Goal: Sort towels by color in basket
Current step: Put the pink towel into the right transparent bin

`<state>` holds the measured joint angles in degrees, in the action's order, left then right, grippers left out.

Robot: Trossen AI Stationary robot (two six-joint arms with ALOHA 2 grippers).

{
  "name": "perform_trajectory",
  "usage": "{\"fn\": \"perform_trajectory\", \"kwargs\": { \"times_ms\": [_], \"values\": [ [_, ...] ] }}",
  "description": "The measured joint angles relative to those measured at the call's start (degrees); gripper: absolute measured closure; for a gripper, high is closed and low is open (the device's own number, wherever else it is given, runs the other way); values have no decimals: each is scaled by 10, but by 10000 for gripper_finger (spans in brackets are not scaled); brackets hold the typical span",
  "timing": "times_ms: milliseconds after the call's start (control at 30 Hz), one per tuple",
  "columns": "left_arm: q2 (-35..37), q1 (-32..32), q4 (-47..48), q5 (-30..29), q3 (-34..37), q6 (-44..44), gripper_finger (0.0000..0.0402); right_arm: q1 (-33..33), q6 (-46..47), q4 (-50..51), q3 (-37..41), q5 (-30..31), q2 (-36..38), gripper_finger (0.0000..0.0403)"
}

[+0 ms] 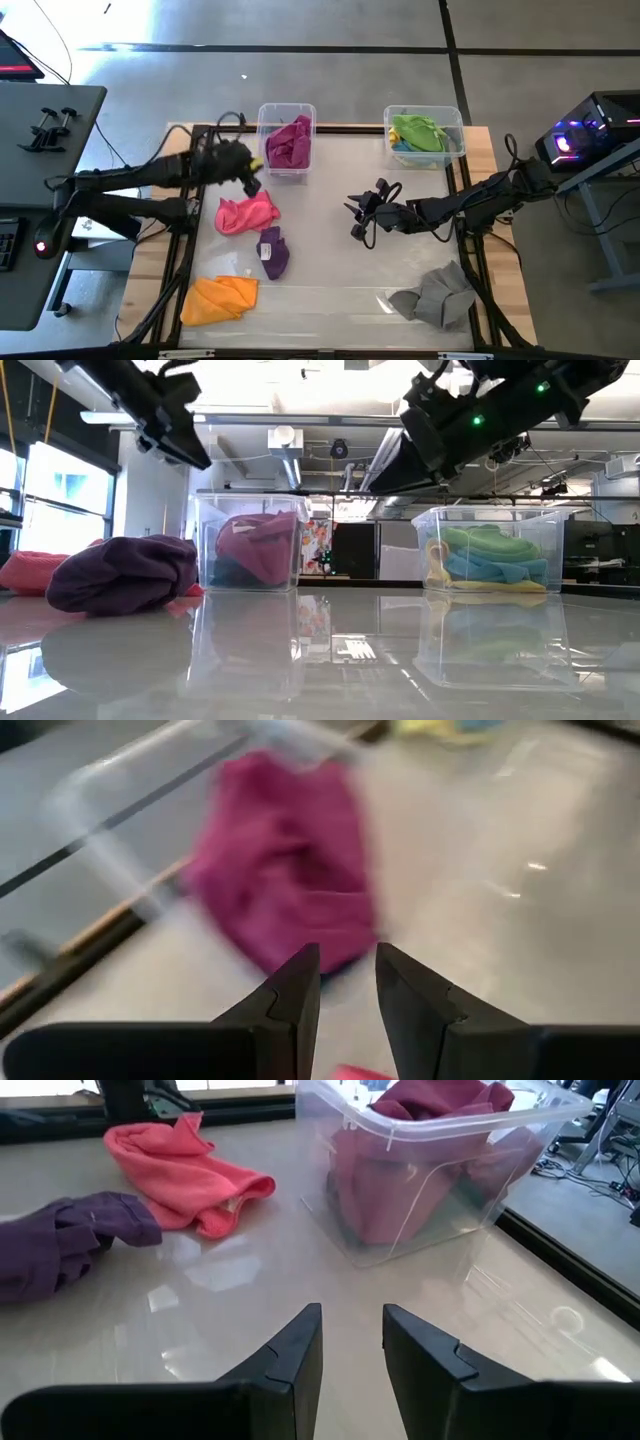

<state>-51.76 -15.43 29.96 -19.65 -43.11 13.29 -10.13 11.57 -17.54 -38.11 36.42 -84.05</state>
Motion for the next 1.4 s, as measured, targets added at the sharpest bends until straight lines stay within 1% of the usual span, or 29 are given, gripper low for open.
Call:
{"fn": "perform_trajectory", "kwargs": {
  "times_ms": [200,300,400,467,567,700,767,867,1000,1067,1167,1233,1300,1400],
  "values": [
    [1,142,-106,-9,38,-15,314,0,0,-8,0,-6,0,302],
    [-5,211,-134,-16,39,-29,314,0,-16,-7,0,-15,0,302],
    [-14,282,-149,-47,39,-24,314,0,-46,-11,0,-22,0,302],
    [-23,327,-150,-87,38,-9,314,0,-56,-11,0,-24,0,302],
    [-41,384,-146,-144,38,30,314,0,-47,-11,0,-24,0,302],
    [-74,436,-102,-169,38,111,314,0,-36,-10,0,-40,0,302],
    [-91,452,-59,-175,38,183,314,0,-41,-10,0,-49,0,302],
    [-116,460,33,-183,38,339,314,0,-47,-11,0,-50,0,302],
    [-150,460,157,-216,38,549,313,6,-74,-11,0,-50,0,302],
    [-171,460,202,-227,38,623,309,11,-84,-11,0,-52,0,302],
    [-199,453,248,-224,39,690,290,15,-89,-11,0,-58,0,302],
    [-211,444,253,-207,48,719,271,16,-89,-11,0,-70,0,302],
    [-218,434,244,-191,68,738,248,15,-89,-11,0,-84,0,302],
    [-219,417,201,-169,111,768,212,15,-89,-11,0,-103,0,302]
  ]
}}
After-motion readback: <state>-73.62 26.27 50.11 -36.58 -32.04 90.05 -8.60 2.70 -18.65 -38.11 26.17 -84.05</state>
